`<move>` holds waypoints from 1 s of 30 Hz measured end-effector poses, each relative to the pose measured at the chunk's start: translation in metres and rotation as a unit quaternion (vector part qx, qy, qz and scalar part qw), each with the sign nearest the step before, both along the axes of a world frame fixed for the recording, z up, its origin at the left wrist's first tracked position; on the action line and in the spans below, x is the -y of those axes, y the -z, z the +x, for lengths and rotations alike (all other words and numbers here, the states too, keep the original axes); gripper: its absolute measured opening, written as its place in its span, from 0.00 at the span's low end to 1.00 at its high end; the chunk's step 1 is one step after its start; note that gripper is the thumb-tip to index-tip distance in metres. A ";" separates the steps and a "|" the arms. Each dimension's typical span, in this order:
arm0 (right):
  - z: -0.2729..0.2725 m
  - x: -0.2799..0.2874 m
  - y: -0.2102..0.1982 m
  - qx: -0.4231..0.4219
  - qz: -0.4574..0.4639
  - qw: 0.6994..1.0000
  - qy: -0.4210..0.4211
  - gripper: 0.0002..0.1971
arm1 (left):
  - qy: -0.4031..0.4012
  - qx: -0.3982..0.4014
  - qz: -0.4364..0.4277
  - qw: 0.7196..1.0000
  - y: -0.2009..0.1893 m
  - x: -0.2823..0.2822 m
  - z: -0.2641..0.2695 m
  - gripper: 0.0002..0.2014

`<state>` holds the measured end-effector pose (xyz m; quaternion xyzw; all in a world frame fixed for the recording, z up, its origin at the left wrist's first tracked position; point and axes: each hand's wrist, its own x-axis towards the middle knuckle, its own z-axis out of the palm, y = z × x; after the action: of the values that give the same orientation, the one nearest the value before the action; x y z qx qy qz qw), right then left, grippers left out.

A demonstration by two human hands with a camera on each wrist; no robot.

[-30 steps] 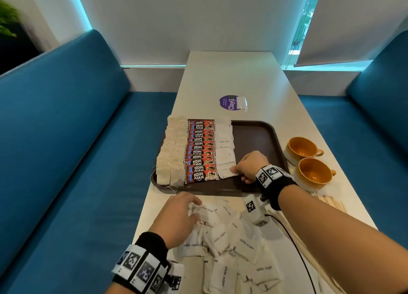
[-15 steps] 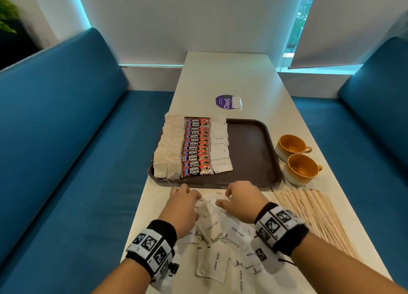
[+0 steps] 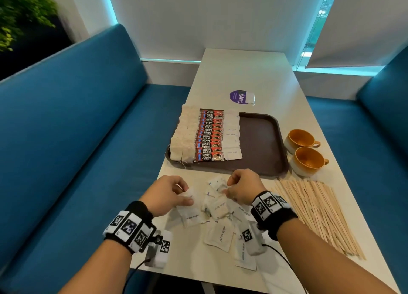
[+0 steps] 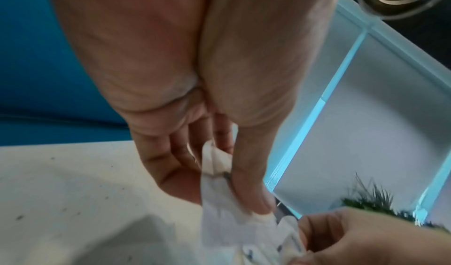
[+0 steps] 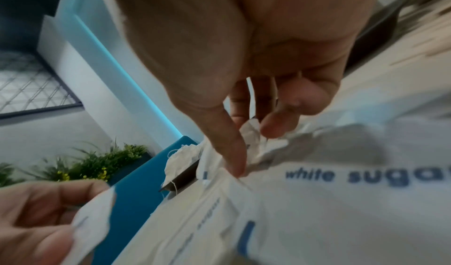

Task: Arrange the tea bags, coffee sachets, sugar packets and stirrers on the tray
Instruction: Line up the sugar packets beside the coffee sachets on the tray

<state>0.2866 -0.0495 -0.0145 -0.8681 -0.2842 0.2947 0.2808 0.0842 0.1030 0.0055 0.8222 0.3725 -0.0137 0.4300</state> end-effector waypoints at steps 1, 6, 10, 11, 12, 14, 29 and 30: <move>0.000 0.002 -0.003 -0.009 0.022 1.000 0.002 0.14 | 0.007 -0.008 -0.010 1.000 0.000 0.005 -0.002 0.17; 0.010 0.021 -0.037 -0.020 0.148 0.988 0.025 0.16 | 0.042 -0.067 0.080 0.994 0.013 0.032 0.003 0.17; 0.015 0.048 -0.058 -0.036 0.137 0.990 0.003 0.13 | 0.028 -0.059 0.093 0.994 0.021 0.041 0.004 0.26; 0.014 0.055 -0.058 -0.050 0.111 0.993 -0.009 0.13 | 0.029 -0.062 0.088 0.994 0.023 0.043 0.004 0.27; 0.013 0.062 -0.053 -0.063 0.078 0.995 -0.021 0.15 | 0.033 -0.069 0.085 0.993 0.025 0.045 0.004 0.27; 0.006 0.074 -0.038 -0.064 -0.002 0.997 -0.047 0.22 | 0.053 -0.093 0.102 0.989 0.029 0.047 0.004 0.25; -0.024 0.091 -0.011 -0.024 0.064 0.998 0.004 0.15 | 0.029 0.024 -0.018 0.999 0.002 0.042 -0.004 0.16; -0.020 0.095 -0.013 -0.033 0.088 0.995 0.012 0.15 | 0.042 0.038 -0.041 0.998 0.001 0.045 0.002 0.16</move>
<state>0.2662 -0.1443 -0.0013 -0.8330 -0.2889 0.2936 0.3693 0.0864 0.0582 0.0046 0.8187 0.3205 -0.0161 0.4762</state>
